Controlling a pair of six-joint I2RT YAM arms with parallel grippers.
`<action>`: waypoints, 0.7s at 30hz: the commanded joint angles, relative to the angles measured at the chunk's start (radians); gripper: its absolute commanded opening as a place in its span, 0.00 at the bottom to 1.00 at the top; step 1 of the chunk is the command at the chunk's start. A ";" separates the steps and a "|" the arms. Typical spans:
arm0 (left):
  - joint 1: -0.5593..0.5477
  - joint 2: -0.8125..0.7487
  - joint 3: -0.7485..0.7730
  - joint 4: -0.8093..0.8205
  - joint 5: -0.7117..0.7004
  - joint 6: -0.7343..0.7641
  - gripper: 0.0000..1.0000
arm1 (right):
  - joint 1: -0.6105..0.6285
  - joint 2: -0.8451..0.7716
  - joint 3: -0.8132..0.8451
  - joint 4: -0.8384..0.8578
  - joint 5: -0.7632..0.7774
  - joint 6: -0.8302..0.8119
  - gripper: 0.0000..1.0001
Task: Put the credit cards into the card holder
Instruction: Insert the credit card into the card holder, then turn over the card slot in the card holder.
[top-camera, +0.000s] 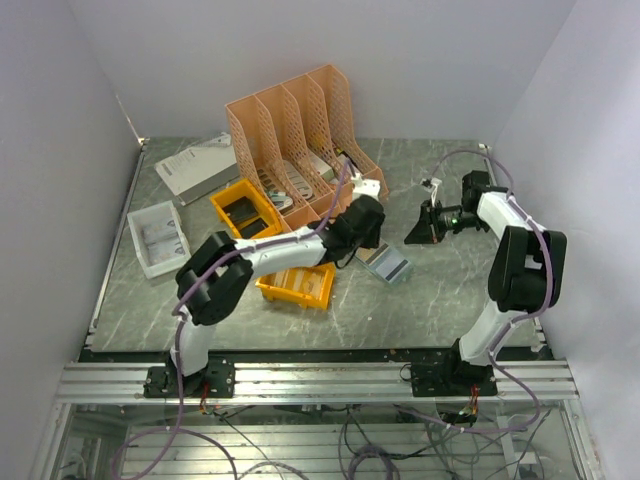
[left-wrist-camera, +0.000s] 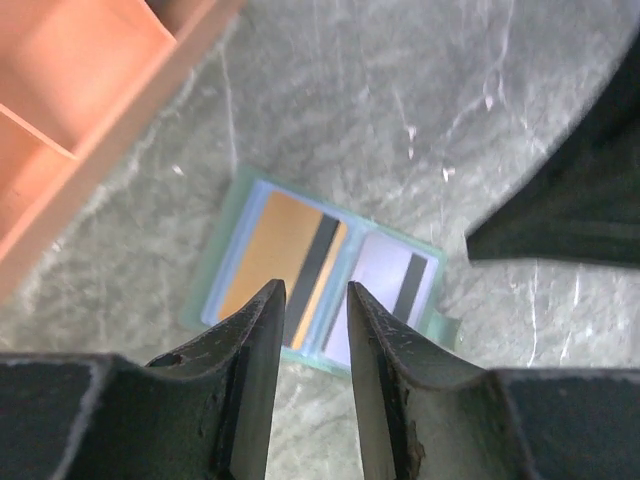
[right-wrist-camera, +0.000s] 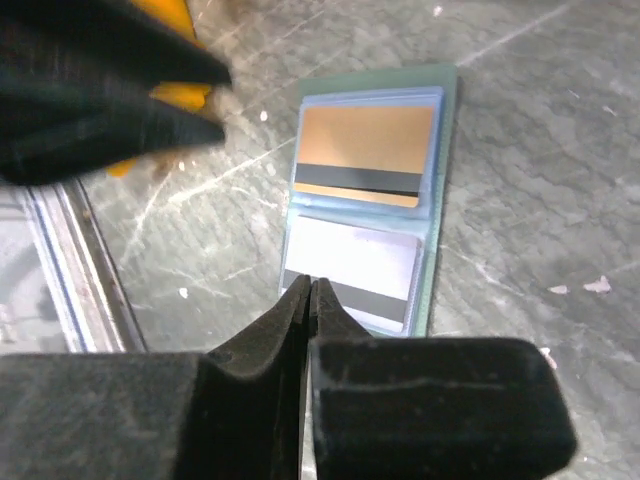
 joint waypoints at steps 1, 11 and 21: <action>0.090 -0.009 -0.017 0.046 0.163 0.070 0.39 | 0.006 -0.105 -0.113 -0.054 -0.086 -0.481 0.00; 0.178 0.108 0.047 -0.106 0.197 0.098 0.22 | 0.075 -0.238 -0.351 0.215 0.051 -0.755 0.00; 0.190 0.188 0.069 -0.126 0.260 0.088 0.23 | 0.270 -0.229 -0.421 0.543 0.288 -0.563 0.00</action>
